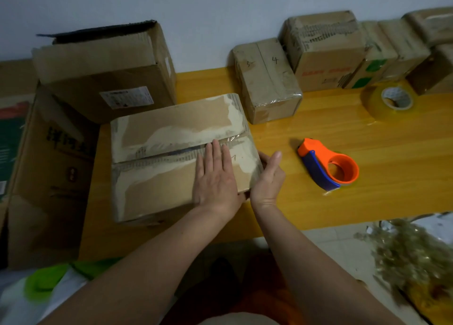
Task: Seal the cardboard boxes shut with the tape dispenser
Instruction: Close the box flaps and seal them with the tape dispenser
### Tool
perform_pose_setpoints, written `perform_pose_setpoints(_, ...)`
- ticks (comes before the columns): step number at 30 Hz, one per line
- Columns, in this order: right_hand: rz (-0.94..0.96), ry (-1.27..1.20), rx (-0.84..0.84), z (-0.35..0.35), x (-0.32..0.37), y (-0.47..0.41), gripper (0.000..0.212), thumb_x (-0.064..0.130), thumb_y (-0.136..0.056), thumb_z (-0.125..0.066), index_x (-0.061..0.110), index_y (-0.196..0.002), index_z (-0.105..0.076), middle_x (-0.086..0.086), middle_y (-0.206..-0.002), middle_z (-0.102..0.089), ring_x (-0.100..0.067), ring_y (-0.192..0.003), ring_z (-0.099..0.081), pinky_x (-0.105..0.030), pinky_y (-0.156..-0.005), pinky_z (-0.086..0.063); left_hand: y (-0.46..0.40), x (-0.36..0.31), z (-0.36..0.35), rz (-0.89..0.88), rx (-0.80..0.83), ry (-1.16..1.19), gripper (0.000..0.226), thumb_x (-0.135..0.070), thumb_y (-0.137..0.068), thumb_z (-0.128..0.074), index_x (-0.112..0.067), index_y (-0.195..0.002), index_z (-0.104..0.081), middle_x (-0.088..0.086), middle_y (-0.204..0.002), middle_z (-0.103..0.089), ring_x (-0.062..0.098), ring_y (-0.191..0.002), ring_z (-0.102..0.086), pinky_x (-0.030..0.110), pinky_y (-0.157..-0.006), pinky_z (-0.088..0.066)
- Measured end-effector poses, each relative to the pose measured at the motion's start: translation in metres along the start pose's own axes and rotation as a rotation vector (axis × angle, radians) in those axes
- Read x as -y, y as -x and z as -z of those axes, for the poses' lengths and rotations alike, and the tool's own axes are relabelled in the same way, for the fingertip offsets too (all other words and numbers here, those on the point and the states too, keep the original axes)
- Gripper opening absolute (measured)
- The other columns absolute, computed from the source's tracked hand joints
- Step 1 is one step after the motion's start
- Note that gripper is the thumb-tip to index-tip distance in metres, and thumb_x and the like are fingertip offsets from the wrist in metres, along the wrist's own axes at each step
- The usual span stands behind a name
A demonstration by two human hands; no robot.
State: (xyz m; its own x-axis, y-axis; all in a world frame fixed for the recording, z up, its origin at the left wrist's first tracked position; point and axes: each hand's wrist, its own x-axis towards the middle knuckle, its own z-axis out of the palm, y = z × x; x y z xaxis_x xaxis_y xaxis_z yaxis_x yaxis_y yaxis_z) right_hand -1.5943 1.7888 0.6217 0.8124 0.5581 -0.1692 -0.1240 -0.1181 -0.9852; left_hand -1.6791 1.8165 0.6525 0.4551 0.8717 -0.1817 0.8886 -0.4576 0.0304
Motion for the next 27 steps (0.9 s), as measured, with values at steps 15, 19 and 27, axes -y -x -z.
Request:
perform_pose_setpoints(15, 0.798, 1.087, 0.694, 0.038, 0.027, -0.015, 0.063, 0.047, -0.1, -0.029, 0.009, -0.151, -0.024, -0.006, -0.16, -0.011, -0.018, -0.149, 0.0, -0.036, -0.121, -0.009, -0.005, 0.062, -0.004, -0.195, 0.06, -0.034, 0.092, -0.094, -0.066, -0.025, -0.061, -0.13, 0.033, 0.001, -0.151, 0.038, 0.03, -0.139, 0.035, 0.062, -0.107, 0.019)
perform_pose_setpoints(19, 0.724, 1.23, 0.695, 0.031, 0.038, -0.022, 0.061, 0.043, -0.102, -0.027, 0.011, -0.152, -0.015, -0.006, -0.161, -0.004, -0.019, -0.148, 0.002, -0.03, -0.121, -0.003, -0.008, 0.066, 0.006, -0.191, 0.09, 0.028, 0.105, -0.097, -0.059, -0.007, -0.045, -0.147, 0.016, -0.002, -0.157, 0.026, 0.022, -0.144, 0.025, 0.056, -0.114, 0.012)
perform_pose_setpoints(27, 0.505, 0.984, 0.727, 0.016, 0.041, -0.017, 0.062, 0.037, -0.1, -0.039, 0.018, -0.153, -0.013, 0.004, -0.161, 0.003, -0.009, -0.146, 0.003, -0.023, -0.113, -0.004, 0.032, 0.151, -0.002, 0.375, 0.01, 0.186, 0.095, -0.085, -0.078, -0.017, -0.032, -0.149, 0.019, 0.01, -0.156, 0.028, 0.033, -0.143, 0.025, 0.05, -0.116, 0.004)
